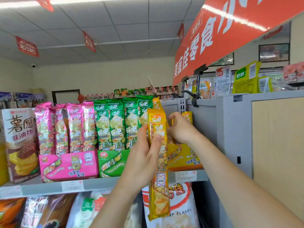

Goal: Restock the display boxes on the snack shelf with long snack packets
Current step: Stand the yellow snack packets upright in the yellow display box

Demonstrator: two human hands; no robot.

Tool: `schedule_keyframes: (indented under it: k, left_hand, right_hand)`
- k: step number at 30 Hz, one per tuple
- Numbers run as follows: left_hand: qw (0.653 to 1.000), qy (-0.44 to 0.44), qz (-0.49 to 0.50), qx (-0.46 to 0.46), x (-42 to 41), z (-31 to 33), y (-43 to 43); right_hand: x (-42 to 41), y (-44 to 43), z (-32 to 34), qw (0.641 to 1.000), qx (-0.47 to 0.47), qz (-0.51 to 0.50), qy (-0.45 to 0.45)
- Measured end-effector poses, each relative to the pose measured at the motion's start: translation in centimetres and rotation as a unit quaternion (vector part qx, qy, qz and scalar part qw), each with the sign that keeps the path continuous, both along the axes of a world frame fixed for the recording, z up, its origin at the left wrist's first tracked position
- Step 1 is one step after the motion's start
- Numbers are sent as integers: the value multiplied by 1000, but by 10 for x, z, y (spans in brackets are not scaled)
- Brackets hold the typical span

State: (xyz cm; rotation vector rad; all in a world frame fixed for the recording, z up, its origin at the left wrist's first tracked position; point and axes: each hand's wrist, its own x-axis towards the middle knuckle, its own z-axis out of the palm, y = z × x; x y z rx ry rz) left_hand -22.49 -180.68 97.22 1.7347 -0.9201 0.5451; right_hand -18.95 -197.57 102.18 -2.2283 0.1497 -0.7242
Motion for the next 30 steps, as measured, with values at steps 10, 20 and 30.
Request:
schedule_keyframes:
  k: [10,20,30]
  left_hand:
    - [998,-12,37,49,3,-3,-12]
    - [972,85,-102,-192,-14,12,-17]
    - [912,166,-231,-296,-32,25,-20]
  right_hand:
    - [-25,-7,13,949,-249,-84,173]
    - [-88,16,-49,971,-32,63,-228]
    - [-151,52,-109,875,398,266,-69]
